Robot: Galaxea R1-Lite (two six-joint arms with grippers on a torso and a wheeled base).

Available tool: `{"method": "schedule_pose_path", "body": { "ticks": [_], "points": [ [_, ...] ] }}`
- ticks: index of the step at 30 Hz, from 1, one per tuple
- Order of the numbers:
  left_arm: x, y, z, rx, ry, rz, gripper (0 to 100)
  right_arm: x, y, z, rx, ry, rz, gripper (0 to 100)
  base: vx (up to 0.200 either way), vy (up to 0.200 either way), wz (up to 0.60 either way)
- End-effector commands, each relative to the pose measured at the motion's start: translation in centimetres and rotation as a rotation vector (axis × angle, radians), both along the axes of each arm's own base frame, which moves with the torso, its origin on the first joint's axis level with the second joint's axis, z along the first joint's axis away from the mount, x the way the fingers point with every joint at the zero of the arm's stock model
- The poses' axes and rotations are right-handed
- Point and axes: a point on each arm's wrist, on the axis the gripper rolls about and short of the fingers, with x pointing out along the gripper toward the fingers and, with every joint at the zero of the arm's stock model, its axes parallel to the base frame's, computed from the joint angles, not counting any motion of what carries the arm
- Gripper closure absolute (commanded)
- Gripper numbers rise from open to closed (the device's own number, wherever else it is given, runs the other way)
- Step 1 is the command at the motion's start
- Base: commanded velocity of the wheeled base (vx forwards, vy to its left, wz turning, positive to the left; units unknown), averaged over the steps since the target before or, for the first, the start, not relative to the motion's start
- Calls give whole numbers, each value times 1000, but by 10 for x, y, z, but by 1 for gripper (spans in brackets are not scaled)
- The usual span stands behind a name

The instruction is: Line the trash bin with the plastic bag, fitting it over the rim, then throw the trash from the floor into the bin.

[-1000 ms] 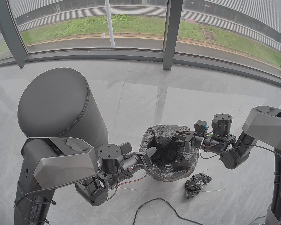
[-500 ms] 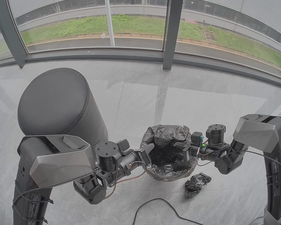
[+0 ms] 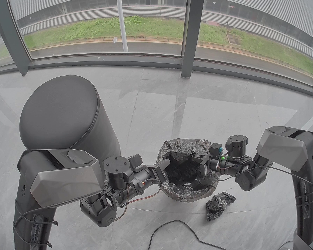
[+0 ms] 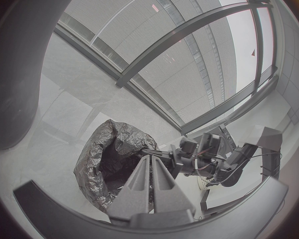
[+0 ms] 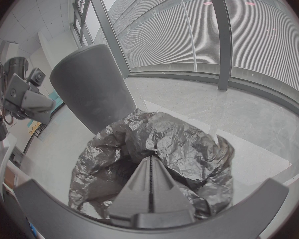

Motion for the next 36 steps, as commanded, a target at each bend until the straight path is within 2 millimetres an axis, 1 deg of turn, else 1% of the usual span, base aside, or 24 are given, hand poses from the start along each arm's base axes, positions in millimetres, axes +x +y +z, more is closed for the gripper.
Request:
{"method": "schedule_pose_path", "body": {
  "ticks": [1,3,4,5,6,7,9,12,13,14,15,17,18,20,23,25,26,27,28,30,31,33,34,36],
  "points": [
    [-1,1,5,-6,-8,0,100,-35,-9,61,25,-50,11,100,0,0,0],
    [-2,1,7,-8,-11,0,100,-50,-14,71,27,-43,13,100,0,0,0],
    [-2,1,7,-8,-11,0,100,-64,-21,79,33,-31,7,100,0,0,0],
    [-2,1,6,-7,-9,0,100,-72,-26,82,37,-20,-2,100,0,0,0],
    [-2,1,6,-6,-8,-2,100,-75,-28,84,40,-14,-8,100,0,0,0],
    [-2,0,5,-7,-5,-3,100,-81,-42,85,48,8,-47,100,0,0,0],
    [-2,-1,4,-11,3,-7,100,-82,-62,84,46,25,-105,100,0,0,0],
    [-4,-3,4,-28,19,-11,100,-75,-93,78,44,39,-202,100,-67,0,0],
    [-4,-3,5,-37,26,-12,100,-74,-102,74,42,50,-230,100,-200,0,0],
    [-4,-3,5,-37,26,-12,100,-74,-102,74,42,50,-230,100,-200,0,0],
    [-6,-4,8,-55,34,-12,100,-71,-115,66,38,73,-270,100,-200,0,0],
    [-5,-4,8,-59,38,0,100,-70,-127,56,34,106,-306,100,-200,0,0],
    [-5,-4,8,-60,38,13,100,-68,-134,47,29,130,-328,100,-200,0,0],
    [-5,-4,8,-60,38,16,100,-67,-142,34,24,171,-353,100,-200,0,0],
    [-7,-3,6,-54,47,11,100,-65,-148,15,13,221,-368,100,-200,0,0],
    [-7,-3,6,-54,47,11,100,-65,-148,15,13,221,-368,100,-200,0,0],
    [-9,-4,4,-47,53,7,100,-63,-150,-5,2,268,-371,100,-200,0,0],
    [-9,-5,4,-46,52,7,100,-62,-150,-7,1,272,-372,100,0,0,0],
    [-8,-6,4,-46,44,11,100,-60,-152,-14,-12,281,-369,100,0,0,0],
    [-6,-6,5,-50,39,14,100,-60,-153,-17,-23,292,-367,100,0,0,0],
    [-4,-6,6,-55,31,18,100,-62,-152,-19,-42,345,-357,0,0,0,0],
    [-4,-6,6,-56,30,20,100,-61,-153,-18,-55,359,-353,0,0,0,0],
    [-2,-6,6,-57,29,23,100,-49,-156,-14,-91,332,-337,0,0,0,0],
    [-3,-5,6,-56,30,23,100,-35,-167,-11,-106,287,-351,0,0,0,0]
  ]
}}
